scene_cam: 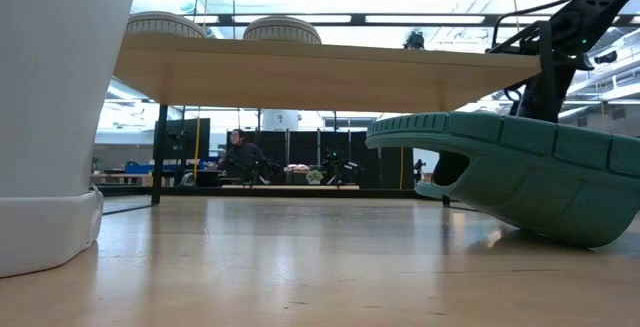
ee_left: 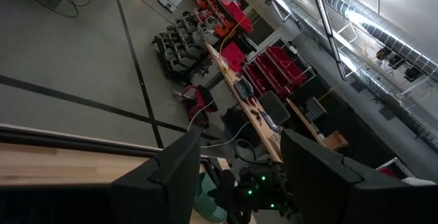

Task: Pick and place slides into the shelf
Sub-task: Put the top green slide on the shelf

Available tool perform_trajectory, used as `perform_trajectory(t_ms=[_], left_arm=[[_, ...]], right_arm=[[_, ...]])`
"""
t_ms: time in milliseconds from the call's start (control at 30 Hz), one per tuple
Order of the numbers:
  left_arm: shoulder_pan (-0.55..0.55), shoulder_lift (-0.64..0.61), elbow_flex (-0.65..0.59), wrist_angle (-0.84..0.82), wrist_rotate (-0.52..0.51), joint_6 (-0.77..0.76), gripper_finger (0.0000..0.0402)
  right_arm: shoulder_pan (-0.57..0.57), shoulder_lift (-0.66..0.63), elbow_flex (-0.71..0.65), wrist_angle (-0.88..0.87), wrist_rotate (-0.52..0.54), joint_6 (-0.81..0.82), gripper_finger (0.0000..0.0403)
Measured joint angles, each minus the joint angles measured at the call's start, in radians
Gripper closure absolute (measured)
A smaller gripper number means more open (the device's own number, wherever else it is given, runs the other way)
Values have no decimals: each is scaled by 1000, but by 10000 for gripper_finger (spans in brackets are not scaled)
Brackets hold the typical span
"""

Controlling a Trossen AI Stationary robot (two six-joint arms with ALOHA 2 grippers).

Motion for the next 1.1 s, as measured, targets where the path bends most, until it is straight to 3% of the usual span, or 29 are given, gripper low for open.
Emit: perform_trajectory(t_ms=[133,333,567,833,1100], left_arm=[[0,0,0,0,0,0,196],[0,0,0,0,1,0,202],[0,0,0,0,1,-1,202],[0,0,0,0,1,0,206],[1,0,0,0,1,1,210]], right_arm=[[-1,0,-23,45,18,-28,268],[1,-1,-73,114,-9,-37,391],[2,-73,-76,173,-30,-54,398],[2,-212,-76,115,-36,-63,395],[1,-268,-75,-115,-45,-47,298]])
